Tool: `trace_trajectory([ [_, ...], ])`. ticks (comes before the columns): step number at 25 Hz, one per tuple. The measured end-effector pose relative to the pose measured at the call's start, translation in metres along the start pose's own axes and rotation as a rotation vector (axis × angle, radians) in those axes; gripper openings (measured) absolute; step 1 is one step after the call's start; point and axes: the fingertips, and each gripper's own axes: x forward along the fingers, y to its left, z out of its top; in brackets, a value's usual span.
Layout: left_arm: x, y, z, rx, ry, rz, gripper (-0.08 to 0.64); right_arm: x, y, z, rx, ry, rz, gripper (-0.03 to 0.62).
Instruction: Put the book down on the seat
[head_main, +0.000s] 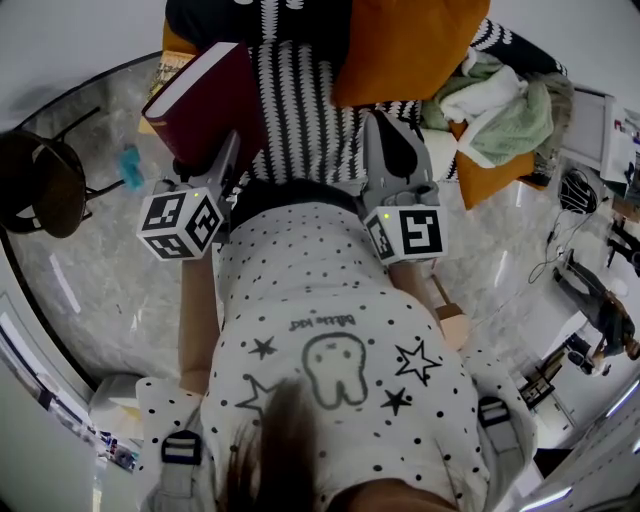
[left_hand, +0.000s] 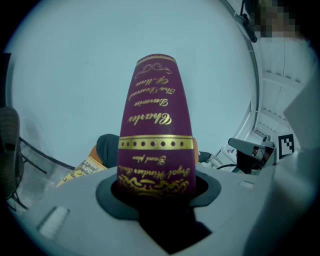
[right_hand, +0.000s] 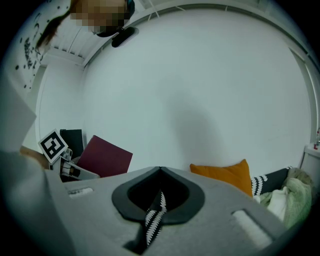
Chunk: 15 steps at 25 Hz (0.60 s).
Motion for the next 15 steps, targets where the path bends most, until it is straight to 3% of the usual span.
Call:
trace_trajectory([
  [15,0.077,0.036,-0.071,-0.110,0.230,-0.077,0.235,0.021,0.002,-0.024,0.051,0.110,-0.016,0.001],
])
